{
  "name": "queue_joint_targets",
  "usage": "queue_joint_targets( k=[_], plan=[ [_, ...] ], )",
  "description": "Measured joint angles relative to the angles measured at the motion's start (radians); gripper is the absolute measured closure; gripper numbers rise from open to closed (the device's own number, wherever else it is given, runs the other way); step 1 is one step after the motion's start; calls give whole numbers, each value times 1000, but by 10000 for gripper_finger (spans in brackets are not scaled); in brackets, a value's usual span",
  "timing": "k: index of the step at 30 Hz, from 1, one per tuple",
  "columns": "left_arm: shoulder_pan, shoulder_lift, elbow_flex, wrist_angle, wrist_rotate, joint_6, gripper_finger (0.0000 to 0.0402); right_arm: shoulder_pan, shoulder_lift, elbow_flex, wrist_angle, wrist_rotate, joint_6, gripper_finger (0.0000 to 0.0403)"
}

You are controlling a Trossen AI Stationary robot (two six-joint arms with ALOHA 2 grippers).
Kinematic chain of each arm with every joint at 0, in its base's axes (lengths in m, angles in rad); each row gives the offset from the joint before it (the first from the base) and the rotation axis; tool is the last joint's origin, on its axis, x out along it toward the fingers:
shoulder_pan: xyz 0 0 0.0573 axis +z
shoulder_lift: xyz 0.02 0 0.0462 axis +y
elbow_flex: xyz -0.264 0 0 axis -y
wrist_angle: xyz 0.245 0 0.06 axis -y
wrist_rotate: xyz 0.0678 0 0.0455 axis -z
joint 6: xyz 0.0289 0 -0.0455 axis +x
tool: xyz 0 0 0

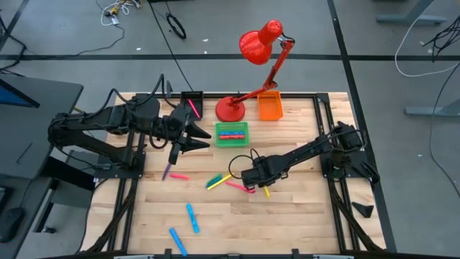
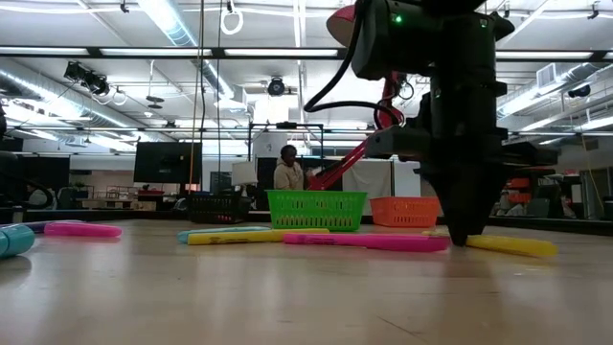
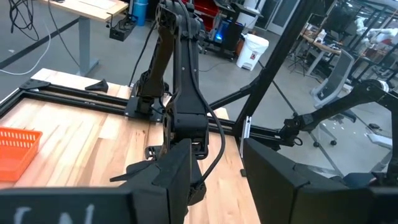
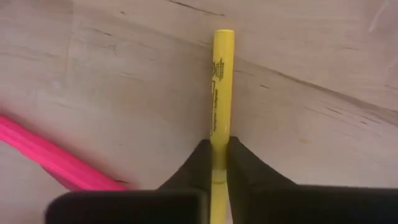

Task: Pick & Place Markers
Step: Put the yellow pen into the black basket

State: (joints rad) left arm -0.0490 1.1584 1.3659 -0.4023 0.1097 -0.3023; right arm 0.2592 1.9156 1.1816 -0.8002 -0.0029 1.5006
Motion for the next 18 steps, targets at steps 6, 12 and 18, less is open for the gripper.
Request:
queue_joint_targets(
  k=[6,12,18],
  plan=[
    [0,0,0,0,0,-1,250,5,-7,-2,0,1,-17,391],
    [0,0,0,1,0,-27,250,11,-71,-6,-23,-26,-52,391],
    [0,0,0,1,0,-27,250,9,-157,-5,-91,0,-114,392]
  ],
)
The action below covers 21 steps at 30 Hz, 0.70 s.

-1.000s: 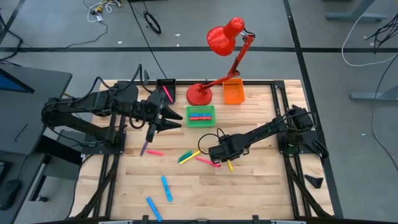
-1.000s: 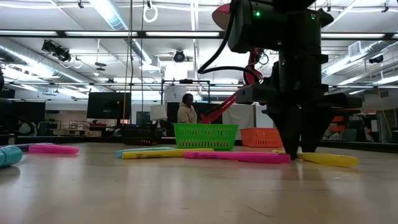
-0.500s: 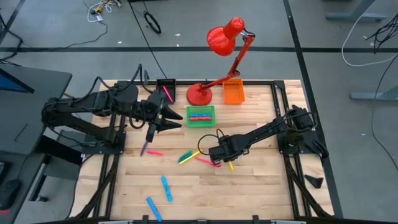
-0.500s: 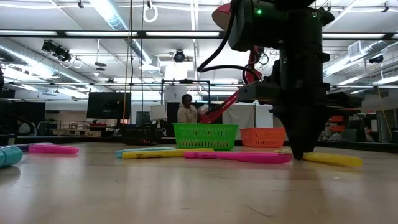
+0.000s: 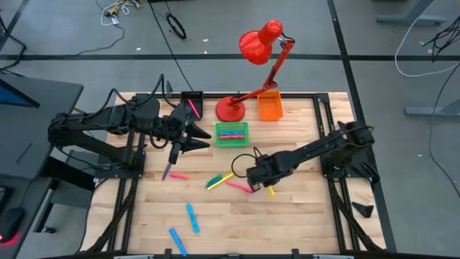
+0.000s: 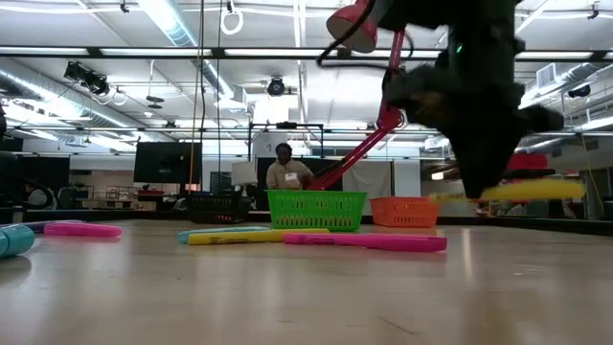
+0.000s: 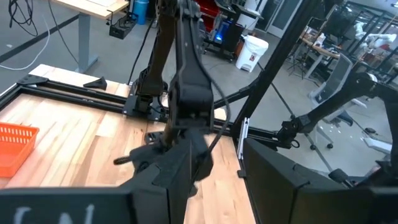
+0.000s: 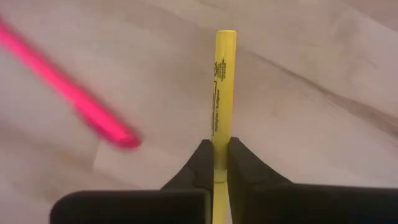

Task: Pick & Place Markers
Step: Put the yellow pen into the black basket

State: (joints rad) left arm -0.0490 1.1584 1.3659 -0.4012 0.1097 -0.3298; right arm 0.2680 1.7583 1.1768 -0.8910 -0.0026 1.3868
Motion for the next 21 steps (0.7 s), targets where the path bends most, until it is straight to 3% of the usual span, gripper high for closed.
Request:
queue_joint_targets(
  k=[17,21],
  plan=[
    [0,0,0,67,-7,-19,250,-13,-267,3,-142,27,-347,392],
    [0,0,0,86,-10,-61,250,-23,-298,57,-227,20,-476,392]
  ],
)
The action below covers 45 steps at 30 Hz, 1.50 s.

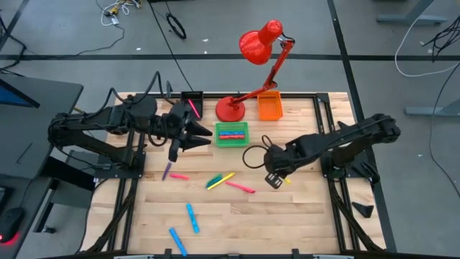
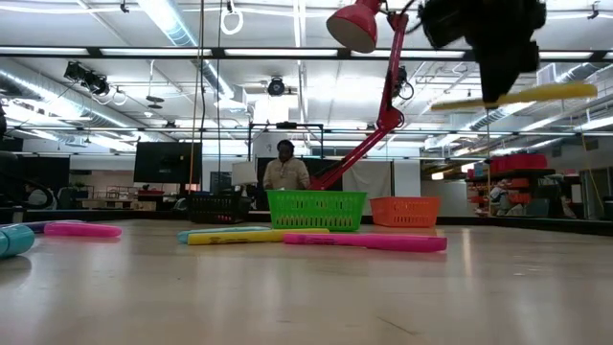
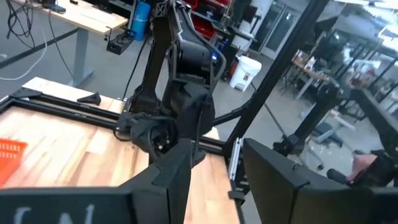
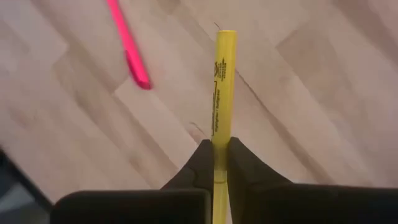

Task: Pick & Place Markers
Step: Put the yellow pen into the black basket

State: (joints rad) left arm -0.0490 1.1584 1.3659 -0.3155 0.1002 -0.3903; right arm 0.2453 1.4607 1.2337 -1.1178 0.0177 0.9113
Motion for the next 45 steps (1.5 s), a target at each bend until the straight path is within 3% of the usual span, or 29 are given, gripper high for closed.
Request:
queue_joint_targets(
  k=[4,13,23,30,36,41,45],
  plan=[
    [0,0,0,12,-2,-46,250,-8,-2,101,-112,26,-152,392],
    [0,0,0,14,-67,-150,250,-25,-2,324,-268,222,-457,392],
    [0,0,0,17,-81,-207,250,-56,33,550,-272,363,-761,392],
    [0,0,0,18,-81,-230,250,-34,99,683,-263,521,-1019,392],
    [0,0,0,18,-115,-275,250,2,133,728,-158,692,-1295,392],
    [0,0,0,20,-135,-334,250,34,140,729,64,797,-1582,392],
    [0,0,0,32,-169,-412,250,56,141,729,275,821,-1805,392]
  ],
)
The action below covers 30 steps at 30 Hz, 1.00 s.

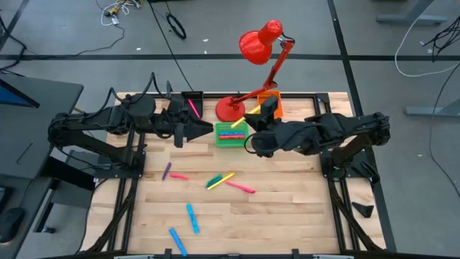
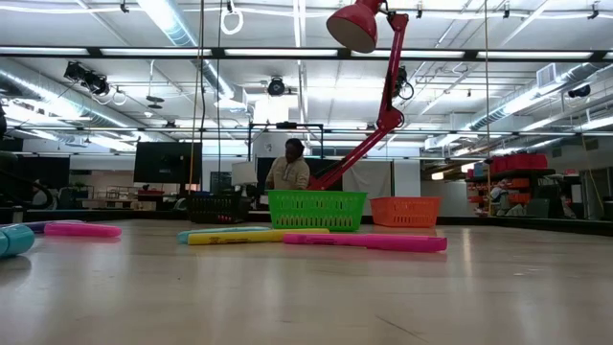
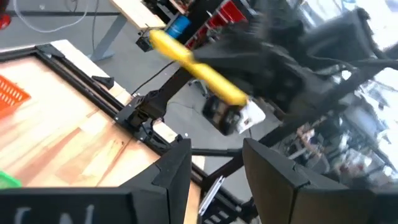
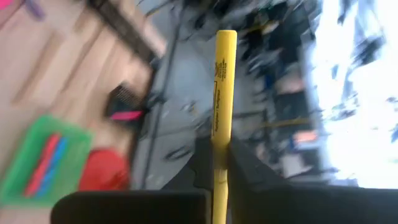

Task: Pick & Place Markers
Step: Put the yellow pen into the black basket

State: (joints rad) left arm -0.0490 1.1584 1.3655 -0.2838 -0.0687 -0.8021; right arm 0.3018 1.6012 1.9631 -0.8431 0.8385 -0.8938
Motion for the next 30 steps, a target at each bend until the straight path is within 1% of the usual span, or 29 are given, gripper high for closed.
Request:
queue_joint_targets(
  k=[3,5,8,10,13,16,20,25,30],
  plan=[
    [3,0,0,2,-14,-78,250,16,0,0,147,0,-140,392],
    [8,0,0,2,0,-125,250,27,2,0,227,0,-216,392],
    [16,0,0,8,39,-188,250,46,10,1,304,0,-322,392],
    [15,0,0,21,47,-220,250,54,25,1,351,-4,-374,392],
    [15,0,0,71,77,-261,249,70,45,1,363,-9,-438,392],
    [19,0,0,110,116,-293,238,82,68,1,373,-9,-482,392],
    [20,0,0,113,162,-347,209,94,99,1,400,-11,-524,392],
    [20,0,0,113,254,-432,174,98,128,1,419,-18,-555,392],
    [20,0,0,101,301,-480,162,98,157,0,441,-31,-581,392]
  ],
)
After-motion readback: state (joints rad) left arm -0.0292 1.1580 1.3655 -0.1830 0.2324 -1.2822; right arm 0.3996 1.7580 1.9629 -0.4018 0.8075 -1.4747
